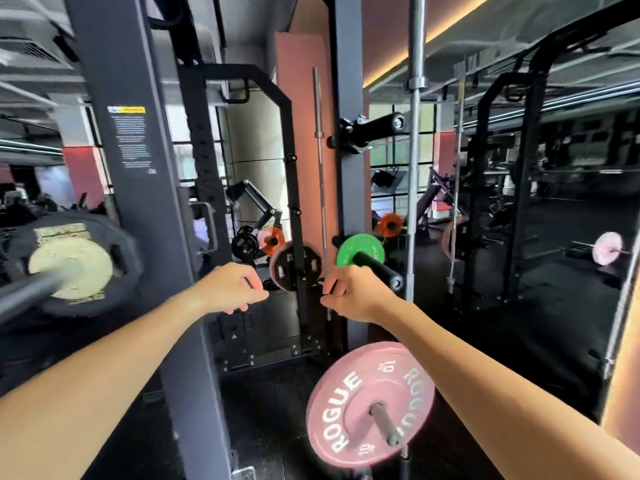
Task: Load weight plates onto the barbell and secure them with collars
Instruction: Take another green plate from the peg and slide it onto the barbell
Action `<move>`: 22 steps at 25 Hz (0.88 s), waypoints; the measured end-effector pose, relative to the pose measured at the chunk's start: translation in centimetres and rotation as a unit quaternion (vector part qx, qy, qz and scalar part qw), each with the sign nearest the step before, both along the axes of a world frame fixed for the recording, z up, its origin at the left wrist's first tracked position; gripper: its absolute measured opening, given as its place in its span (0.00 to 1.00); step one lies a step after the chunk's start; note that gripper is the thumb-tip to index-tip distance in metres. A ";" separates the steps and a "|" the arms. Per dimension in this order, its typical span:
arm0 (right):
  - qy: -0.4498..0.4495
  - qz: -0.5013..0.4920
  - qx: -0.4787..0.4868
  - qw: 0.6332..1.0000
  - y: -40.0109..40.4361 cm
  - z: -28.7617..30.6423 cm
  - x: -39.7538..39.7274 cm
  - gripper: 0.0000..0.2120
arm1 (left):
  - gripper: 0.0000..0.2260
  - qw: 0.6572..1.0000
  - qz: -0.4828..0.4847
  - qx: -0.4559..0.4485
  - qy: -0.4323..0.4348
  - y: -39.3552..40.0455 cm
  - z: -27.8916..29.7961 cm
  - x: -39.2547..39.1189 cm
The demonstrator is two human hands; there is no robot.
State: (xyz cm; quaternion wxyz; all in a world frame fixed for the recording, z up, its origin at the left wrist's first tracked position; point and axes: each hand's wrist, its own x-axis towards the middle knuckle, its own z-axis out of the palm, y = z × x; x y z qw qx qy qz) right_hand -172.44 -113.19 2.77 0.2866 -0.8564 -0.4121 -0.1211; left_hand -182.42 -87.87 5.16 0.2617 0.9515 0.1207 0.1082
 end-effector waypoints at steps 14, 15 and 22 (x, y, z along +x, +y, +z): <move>0.042 -0.019 0.023 0.999 -8.9 -2.6 20.1 0.05 | 0.05 0.999 0.005 -0.034 -0.010 -10.3 -3.7 19.7; 0.047 -0.021 0.038 0.998 -8.6 -2.9 21.0 0.05 | 0.06 0.999 0.008 -0.035 -0.019 -9.9 -3.8 20.8; 0.054 -0.071 0.035 0.995 -5.5 -2.5 27.0 0.13 | 0.22 0.996 0.011 -0.046 -0.080 -5.0 -3.9 28.8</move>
